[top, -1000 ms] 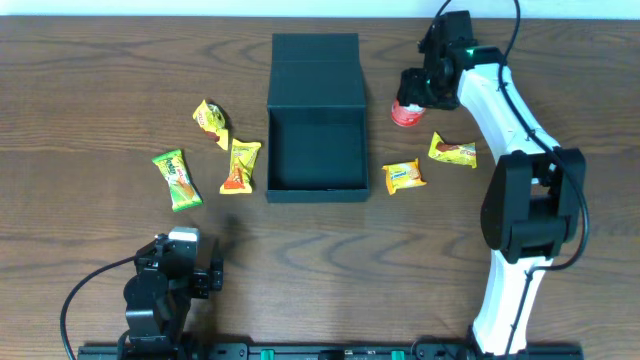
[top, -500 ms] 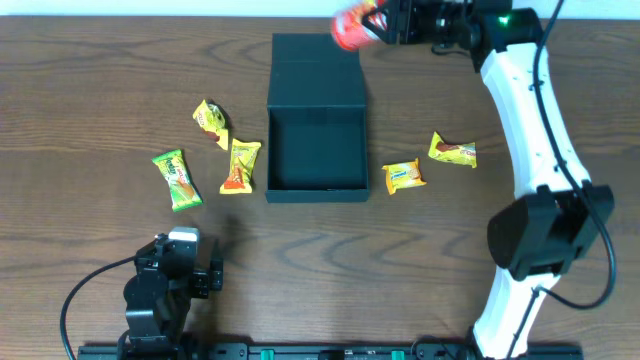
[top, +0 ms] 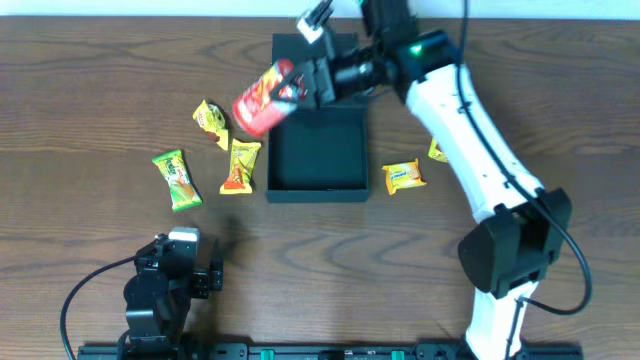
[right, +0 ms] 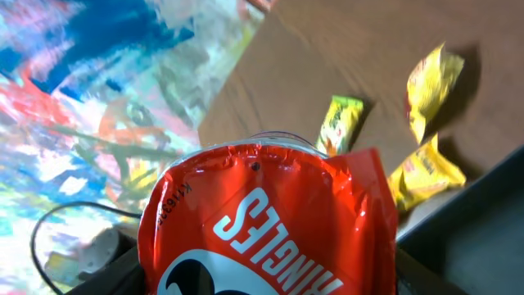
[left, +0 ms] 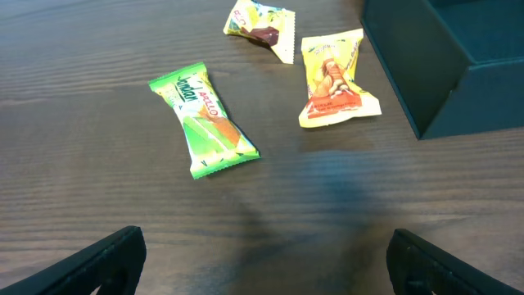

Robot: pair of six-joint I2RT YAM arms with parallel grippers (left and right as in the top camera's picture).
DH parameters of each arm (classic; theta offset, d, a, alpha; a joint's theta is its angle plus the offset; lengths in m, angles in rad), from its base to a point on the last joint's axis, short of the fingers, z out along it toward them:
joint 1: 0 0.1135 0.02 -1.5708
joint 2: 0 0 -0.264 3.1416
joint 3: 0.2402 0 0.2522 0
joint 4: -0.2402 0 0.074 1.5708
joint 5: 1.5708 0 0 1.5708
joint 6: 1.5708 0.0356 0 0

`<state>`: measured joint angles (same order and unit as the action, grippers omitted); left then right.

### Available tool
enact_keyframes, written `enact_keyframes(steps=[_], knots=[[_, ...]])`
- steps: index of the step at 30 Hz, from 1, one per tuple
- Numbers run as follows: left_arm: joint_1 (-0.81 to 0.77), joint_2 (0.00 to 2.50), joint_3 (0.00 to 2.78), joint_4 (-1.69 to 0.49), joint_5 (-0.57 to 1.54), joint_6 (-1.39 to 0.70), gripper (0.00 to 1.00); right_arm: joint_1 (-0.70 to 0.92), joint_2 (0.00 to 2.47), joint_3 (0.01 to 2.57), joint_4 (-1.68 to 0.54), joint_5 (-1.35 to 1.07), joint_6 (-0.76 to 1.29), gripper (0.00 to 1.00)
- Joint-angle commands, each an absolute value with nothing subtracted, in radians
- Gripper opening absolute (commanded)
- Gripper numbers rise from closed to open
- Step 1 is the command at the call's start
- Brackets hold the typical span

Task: Pack container
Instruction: 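Lift the Pringles can and carry it into the black box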

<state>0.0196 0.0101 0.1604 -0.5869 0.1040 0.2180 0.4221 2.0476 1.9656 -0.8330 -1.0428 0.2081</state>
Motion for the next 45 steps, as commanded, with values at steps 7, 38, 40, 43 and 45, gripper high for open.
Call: enact_keyframes(steps=[7, 38, 40, 43, 45], knots=[[0.026, 0.004, 0.153, -0.587, 0.101, 0.221, 0.95, 0.371, 2.048, 1.631, -0.651, -1.033, 0.327, 0.57], [0.026, 0.004, 0.153, -0.587, 0.101, 0.221, 0.95, 0.407, 2.048, 1.458, -0.673, -0.587, 0.591, 0.86], [0.026, 0.004, 0.153, -0.587, 0.101, 0.221, 0.95, 0.407, 2.048, 1.462, -0.682, -0.584, 0.59, 0.91], [0.026, 0.004, 0.153, -0.587, 0.101, 0.221, 0.95, 0.408, 2.048, 1.477, -0.715, -0.563, 0.589, 0.99], [0.026, 0.004, 0.153, -0.587, 0.101, 0.221, 0.95, 0.408, 2.048, 1.483, -0.726, -0.564, 0.586, 0.99]])
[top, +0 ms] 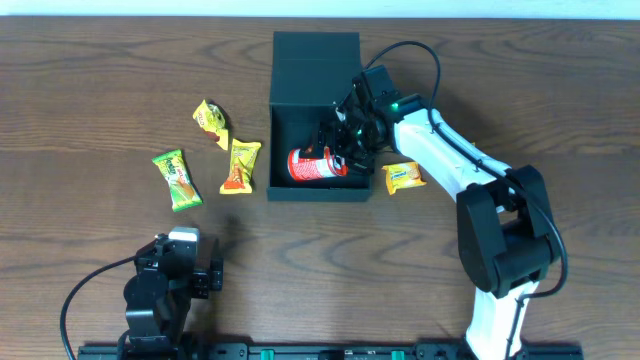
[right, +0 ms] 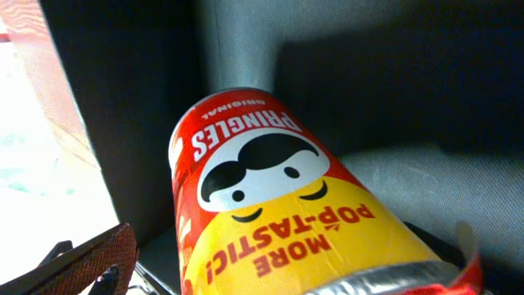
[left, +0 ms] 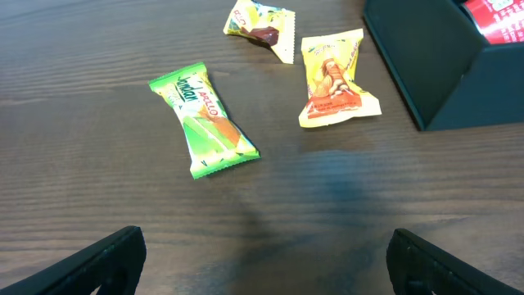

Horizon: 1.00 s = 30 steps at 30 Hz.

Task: Pack container
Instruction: 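Lift the Pringles can and carry it into the black box, then lay the Pringles can down inside the box and release it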

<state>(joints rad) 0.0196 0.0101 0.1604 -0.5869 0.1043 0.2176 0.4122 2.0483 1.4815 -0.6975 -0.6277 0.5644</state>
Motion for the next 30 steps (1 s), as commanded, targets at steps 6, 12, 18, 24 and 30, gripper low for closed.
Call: enact_keyframes(steps=[6, 12, 18, 24, 30], knots=[[0.026, 0.004, 0.153, -0.587, 0.101, 0.221, 0.95, 0.443, 2.048, 1.493, -0.734, -0.566, 0.57, 0.94], [0.026, 0.004, 0.153, -0.587, 0.101, 0.221, 0.95, 0.518, 2.048, 1.493, -0.698, -0.572, 0.564, 0.91], [0.026, 0.004, 0.153, -0.587, 0.101, 0.221, 0.95, 0.522, 2.048, 1.493, -0.667, -0.55, 0.572, 0.8], [0.026, 0.004, 0.153, -0.587, 0.101, 0.221, 0.95, 0.522, 2.048, 1.493, -0.661, -0.551, 0.572, 0.73], [0.026, 0.004, 0.153, -0.587, 0.101, 0.221, 0.95, 0.517, 2.048, 1.493, -0.533, -0.75, 0.561, 0.72]])
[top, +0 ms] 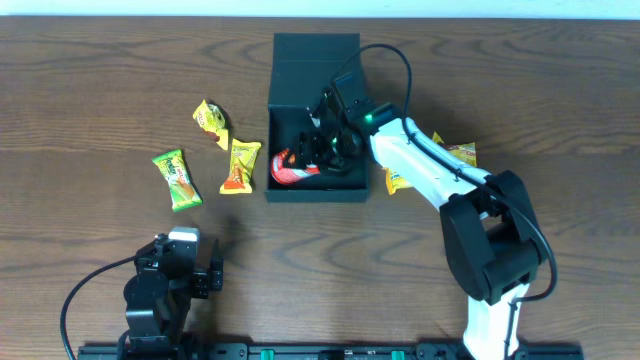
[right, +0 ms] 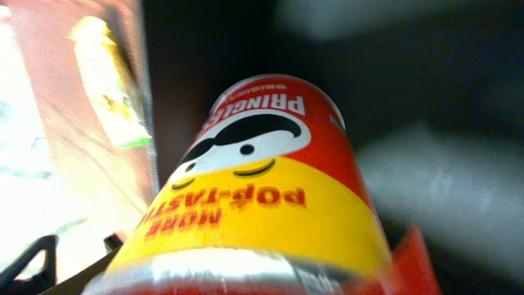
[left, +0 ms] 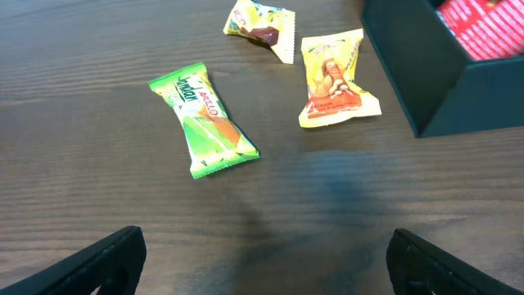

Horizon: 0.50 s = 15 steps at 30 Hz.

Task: Pack container
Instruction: 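Lay the Pringles can down inside the box and release it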

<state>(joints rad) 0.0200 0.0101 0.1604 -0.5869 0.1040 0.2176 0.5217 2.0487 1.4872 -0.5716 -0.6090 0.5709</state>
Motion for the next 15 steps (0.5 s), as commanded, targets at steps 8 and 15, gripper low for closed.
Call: enact_keyframes(steps=[8, 15], knots=[[0.026, 0.004, 0.153, -0.587, 0.101, 0.221, 0.95, 0.501, 2.048, 1.492, -0.545, -0.76, 0.575, 0.74], [0.026, 0.004, 0.153, -0.587, 0.101, 0.221, 0.95, 0.494, 2.048, 1.492, -0.698, -0.622, 0.574, 0.94]])
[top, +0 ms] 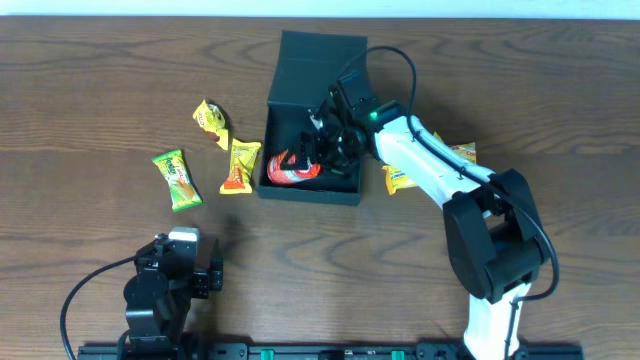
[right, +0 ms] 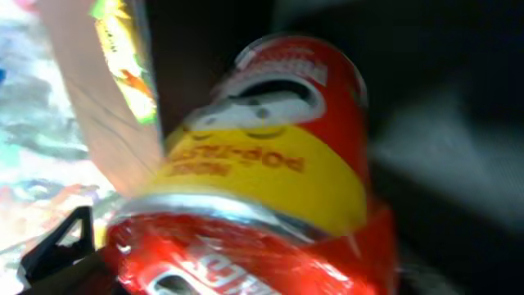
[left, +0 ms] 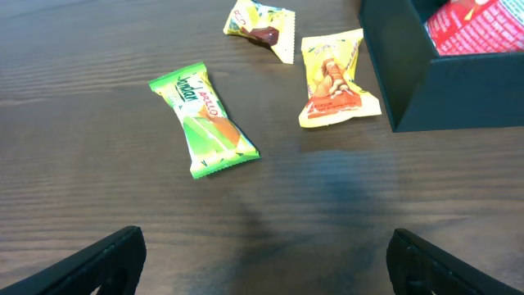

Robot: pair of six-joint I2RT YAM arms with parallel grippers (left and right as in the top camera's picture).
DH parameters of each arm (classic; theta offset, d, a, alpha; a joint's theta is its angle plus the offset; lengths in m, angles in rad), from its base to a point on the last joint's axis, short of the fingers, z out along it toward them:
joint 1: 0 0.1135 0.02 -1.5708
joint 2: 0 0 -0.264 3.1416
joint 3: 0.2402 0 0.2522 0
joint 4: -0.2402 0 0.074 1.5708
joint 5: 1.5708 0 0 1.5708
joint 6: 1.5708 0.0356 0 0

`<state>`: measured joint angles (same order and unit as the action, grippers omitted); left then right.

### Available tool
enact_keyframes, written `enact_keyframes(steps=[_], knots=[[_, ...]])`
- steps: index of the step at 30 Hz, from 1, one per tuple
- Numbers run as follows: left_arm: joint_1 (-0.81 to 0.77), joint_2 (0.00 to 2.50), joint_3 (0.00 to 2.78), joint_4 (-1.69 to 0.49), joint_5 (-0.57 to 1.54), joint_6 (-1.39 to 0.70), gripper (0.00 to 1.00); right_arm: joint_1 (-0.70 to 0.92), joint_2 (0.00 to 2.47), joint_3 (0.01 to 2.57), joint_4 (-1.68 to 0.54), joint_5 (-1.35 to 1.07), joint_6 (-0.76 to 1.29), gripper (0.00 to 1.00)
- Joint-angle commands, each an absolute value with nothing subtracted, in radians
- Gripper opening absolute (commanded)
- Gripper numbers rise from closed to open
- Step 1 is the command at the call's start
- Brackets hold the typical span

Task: Pack container
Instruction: 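Lay the Pringles can down inside the box and release it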

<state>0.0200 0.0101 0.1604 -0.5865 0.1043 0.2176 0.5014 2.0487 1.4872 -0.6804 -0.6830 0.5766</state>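
Note:
The black box (top: pixel 305 196) lies open at mid table, skewed a little. A red Pringles can (top: pixel 290 167) lies on its side inside it, against the left wall. It also shows over the wall in the left wrist view, Pringles can (left: pixel 471 24). My right gripper (top: pixel 325 152) is down in the box at the can's lid end. The can (right: pixel 270 172) fills the right wrist view. Only one of the fingers (right: pixel 61 246) shows, a little off the can's side. My left gripper (left: pixel 266 274) rests open, low over bare wood.
Left of the box lie a green wrapper (top: pixel 177 180), a yellow bar (top: pixel 240 165) and a small yellow pack (top: pixel 210 118). On its right lie a biscuit pack (top: pixel 398 180) and another yellow pack (top: pixel 460 153). The box lid (top: pixel 322 60) stands behind.
The box has shifted left and turned slightly; its near corner sits further left in the left wrist view. The can's lid end is closer to the right wrist camera. The left arm has not moved.
My right gripper held the can in the air over the box's back left corner. Then the can lay inside the box with the gripper still at it. Then the can was nearer the left wall, and now the box itself stands shifted and skewed.

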Motion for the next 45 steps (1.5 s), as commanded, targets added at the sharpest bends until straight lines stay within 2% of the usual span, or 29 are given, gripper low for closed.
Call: enact_keyframes(steps=[1, 8, 16, 29, 30, 31, 33, 34, 35, 41, 45], knots=[[0.026, 0.004, 0.153, -0.587, 0.101, 0.221, 0.95, 0.493, 2.048, 1.492, -0.701, -0.605, 0.568, 0.98], [0.026, 0.004, 0.153, -0.587, 0.101, 0.221, 0.95, 0.48, 2.048, 1.493, -0.714, -0.5, 0.58, 0.99], [0.026, 0.004, 0.153, -0.587, 0.101, 0.221, 0.95, 0.471, 2.048, 1.554, -0.748, -0.496, 0.538, 0.99], [0.026, 0.004, 0.153, -0.587, 0.101, 0.221, 0.95, 0.474, 2.048, 1.782, -1.085, -0.397, 0.476, 0.98], [0.026, 0.004, 0.153, -0.587, 0.101, 0.221, 0.95, 0.476, 2.048, 1.794, -1.086, -0.37, 0.463, 0.94], [0.026, 0.004, 0.153, -0.587, 0.101, 0.221, 0.95, 0.478, 2.048, 1.805, -1.082, -0.334, 0.443, 0.82], [0.026, 0.004, 0.153, -0.587, 0.101, 0.221, 0.95, 0.485, 2.048, 1.81, -1.068, -0.233, 0.428, 0.26], [0.026, 0.004, 0.153, -0.587, 0.101, 0.221, 0.95, 0.49, 2.048, 1.81, -1.061, -0.187, 0.424, 0.1], [0.026, 0.004, 0.153, -0.587, 0.101, 0.221, 0.95, 0.494, 2.048, 1.81, -1.052, -0.151, 0.405, 0.01], [0.026, 0.004, 0.153, -0.587, 0.101, 0.221, 0.95, 0.535, 2.056, 1.788, -0.988, 0.058, 0.349, 0.01], [0.026, 0.004, 0.153, -0.587, 0.101, 0.221, 0.95, 0.537, 2.09, 1.783, -0.933, 0.083, 0.331, 0.01]])
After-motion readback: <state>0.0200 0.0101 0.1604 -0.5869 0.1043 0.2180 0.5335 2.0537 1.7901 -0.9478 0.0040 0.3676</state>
